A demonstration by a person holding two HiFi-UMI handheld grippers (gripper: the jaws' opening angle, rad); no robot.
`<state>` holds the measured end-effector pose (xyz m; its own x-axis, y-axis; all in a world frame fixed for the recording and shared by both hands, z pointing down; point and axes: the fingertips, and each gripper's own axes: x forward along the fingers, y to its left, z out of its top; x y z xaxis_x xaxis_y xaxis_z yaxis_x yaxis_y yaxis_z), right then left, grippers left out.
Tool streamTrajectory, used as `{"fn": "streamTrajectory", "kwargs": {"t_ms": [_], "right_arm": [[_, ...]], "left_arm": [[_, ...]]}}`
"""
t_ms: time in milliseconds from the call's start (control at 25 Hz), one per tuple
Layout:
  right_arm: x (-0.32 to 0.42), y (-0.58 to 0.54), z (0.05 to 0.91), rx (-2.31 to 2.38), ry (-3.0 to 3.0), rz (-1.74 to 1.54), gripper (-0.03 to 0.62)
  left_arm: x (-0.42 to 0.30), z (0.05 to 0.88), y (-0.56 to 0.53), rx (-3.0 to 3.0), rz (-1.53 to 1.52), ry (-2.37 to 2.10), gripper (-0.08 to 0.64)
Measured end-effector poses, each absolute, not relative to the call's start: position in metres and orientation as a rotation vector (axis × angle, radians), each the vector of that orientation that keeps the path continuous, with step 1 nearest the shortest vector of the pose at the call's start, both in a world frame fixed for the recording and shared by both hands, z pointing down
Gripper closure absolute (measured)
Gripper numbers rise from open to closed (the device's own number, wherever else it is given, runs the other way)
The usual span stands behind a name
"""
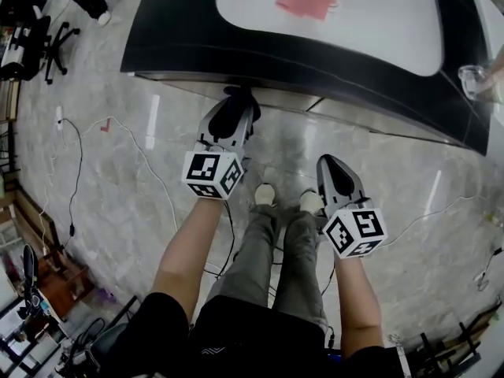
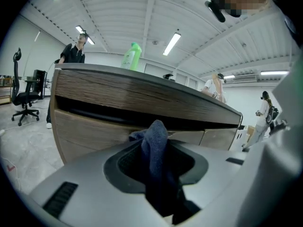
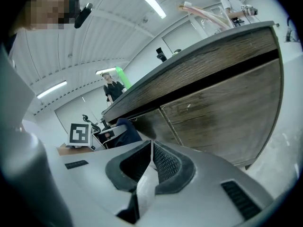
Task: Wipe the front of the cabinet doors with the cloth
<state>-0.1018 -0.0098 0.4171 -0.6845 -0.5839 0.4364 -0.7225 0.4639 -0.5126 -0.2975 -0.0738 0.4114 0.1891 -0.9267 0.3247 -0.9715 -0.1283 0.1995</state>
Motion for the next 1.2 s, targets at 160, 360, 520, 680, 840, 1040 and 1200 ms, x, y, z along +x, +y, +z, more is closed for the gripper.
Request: {"fn": "streamTrajectory", "kwargs": {"t_ms": [160,360,520,680,840,1040,1200], "right_arm": [[-0.078,-0.009,0.418,1.165,-2.513,1.047,0.554],[-0.044,-0.008,0.419,1.179,-2.518,1.059,0.554],[-0.019,-0.007,0.416,1.186,-2.521,1.050,0.554],[0.004,-0.007,0.415,1.198,-2.519,1.039,0.554],[0.004,-0.004,0.421,1.184,-2.505,1.032,0.554],[-0.022,-0.004,0.437,1.187,-2.475,1.066,0.554],[-0.080,0.003,0.441,1.124,-2.490,1.069,0.554]], "left_arm": [[-0.251,0.416,-0.083,2.116,0.151,-1.749,0.428],[-0.192,0.416,-0.090,2.155,0.136,-1.691,0.428],[-0.150,0.416,-0.089,2.217,0.151,-1.616,0.428],[-0.126,0.416,-0.079,2.250,0.159,-1.575,0.428],[-0.137,0.419,-0.059,2.239,0.171,-1.559,0.428],[-0.177,0.434,-0.039,2.202,0.213,-1.576,0.428],[-0.236,0.441,-0.024,2.168,0.240,-1.619,0.428]]}}
